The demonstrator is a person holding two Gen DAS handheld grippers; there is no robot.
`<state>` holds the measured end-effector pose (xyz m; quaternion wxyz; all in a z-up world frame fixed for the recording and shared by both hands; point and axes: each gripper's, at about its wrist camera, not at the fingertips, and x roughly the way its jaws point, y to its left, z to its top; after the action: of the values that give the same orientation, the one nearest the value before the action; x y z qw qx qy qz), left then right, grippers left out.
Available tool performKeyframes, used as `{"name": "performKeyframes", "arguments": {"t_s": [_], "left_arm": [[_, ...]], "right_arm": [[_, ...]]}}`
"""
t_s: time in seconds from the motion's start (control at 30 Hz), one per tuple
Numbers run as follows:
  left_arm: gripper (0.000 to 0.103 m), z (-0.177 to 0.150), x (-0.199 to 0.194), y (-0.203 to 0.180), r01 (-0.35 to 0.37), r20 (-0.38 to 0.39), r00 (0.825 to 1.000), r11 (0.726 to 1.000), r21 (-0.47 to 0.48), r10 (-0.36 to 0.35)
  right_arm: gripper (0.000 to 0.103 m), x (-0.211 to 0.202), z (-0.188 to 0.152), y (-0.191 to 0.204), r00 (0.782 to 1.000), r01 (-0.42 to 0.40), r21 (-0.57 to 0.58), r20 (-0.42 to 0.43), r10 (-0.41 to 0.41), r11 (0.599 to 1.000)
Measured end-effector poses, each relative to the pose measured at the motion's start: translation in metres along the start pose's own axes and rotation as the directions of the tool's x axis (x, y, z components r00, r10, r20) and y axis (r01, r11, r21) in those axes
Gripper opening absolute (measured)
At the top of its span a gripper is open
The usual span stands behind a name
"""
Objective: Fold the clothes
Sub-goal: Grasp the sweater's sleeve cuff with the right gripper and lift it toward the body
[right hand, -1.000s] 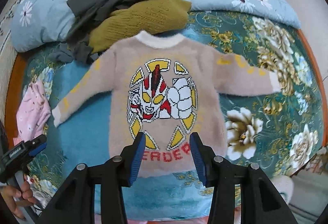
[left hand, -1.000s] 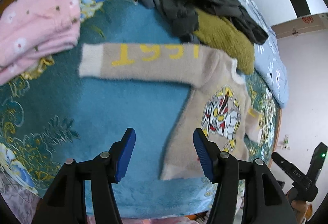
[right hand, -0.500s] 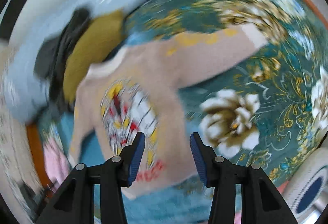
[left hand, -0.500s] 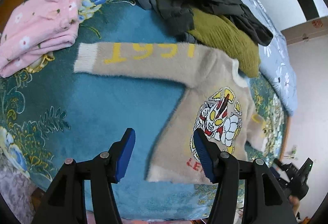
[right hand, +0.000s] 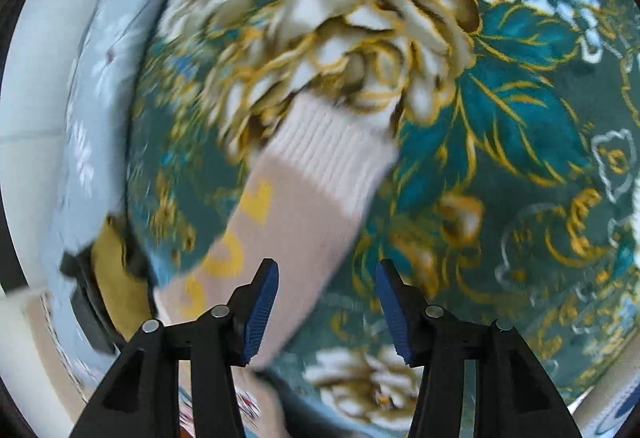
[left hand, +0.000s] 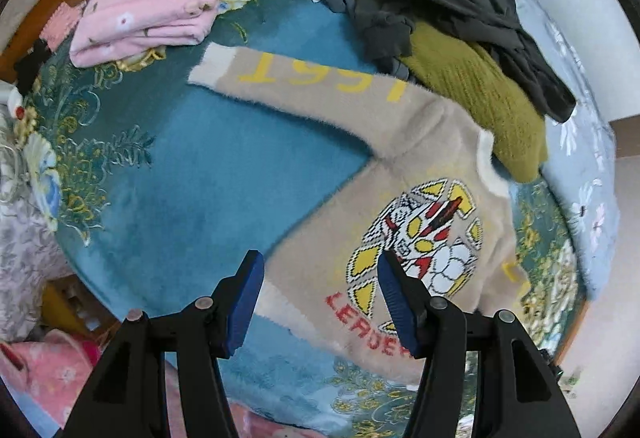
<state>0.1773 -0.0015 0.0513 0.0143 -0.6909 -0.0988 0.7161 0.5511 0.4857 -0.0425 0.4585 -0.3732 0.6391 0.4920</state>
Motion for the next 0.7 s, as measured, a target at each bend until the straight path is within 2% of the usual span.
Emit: {"name": "performKeyframes", "arguments": {"t_s": [0.17, 0.33, 0.4, 0.47, 0.57, 0.7], "left_arm": [[0.060, -0.003, 0.005, -0.015, -0.037, -0.005, 0.999, 0.999, -0.015, 0.037], [0.060, -0.009, 0.016, -0.032, -0.043, -0.029, 0.999, 0.999, 0.011, 0.043], [0.060, -0.013, 0.019, -0.037, -0.038, -0.040, 0.998, 0.999, 0.023, 0.039], [0.060, -0.015, 0.021, -0.040, -0.030, -0.043, 0.999, 0.999, 0.030, 0.032], [0.060, -0.016, 0.020, -0.040, -0.014, -0.036, 0.999, 0.999, 0.039, 0.015], [0.060, -0.014, 0.014, -0.030, 0.010, -0.018, 1.000, 0.999, 0.035, -0.010]], "right_arm": [[0.054, 0.025, 0.029, -0.008, 1.000, 0.028, 0.057, -0.013, -0.027, 0.998], [0.054, 0.035, 0.038, -0.008, 0.999, 0.029, 0.085, -0.023, -0.027, 0.996], [0.043, 0.036, 0.039, -0.005, 1.000, 0.017, 0.088, -0.028, -0.014, 0.996], [0.019, 0.035, 0.039, -0.002, 0.999, -0.006, 0.095, -0.034, 0.009, 0.995], [0.014, 0.020, 0.037, 0.009, 0.998, -0.068, 0.081, -0.001, 0.068, 0.994], [0.014, -0.012, 0.027, 0.038, 0.989, -0.131, -0.029, 0.064, 0.133, 0.991]]}}
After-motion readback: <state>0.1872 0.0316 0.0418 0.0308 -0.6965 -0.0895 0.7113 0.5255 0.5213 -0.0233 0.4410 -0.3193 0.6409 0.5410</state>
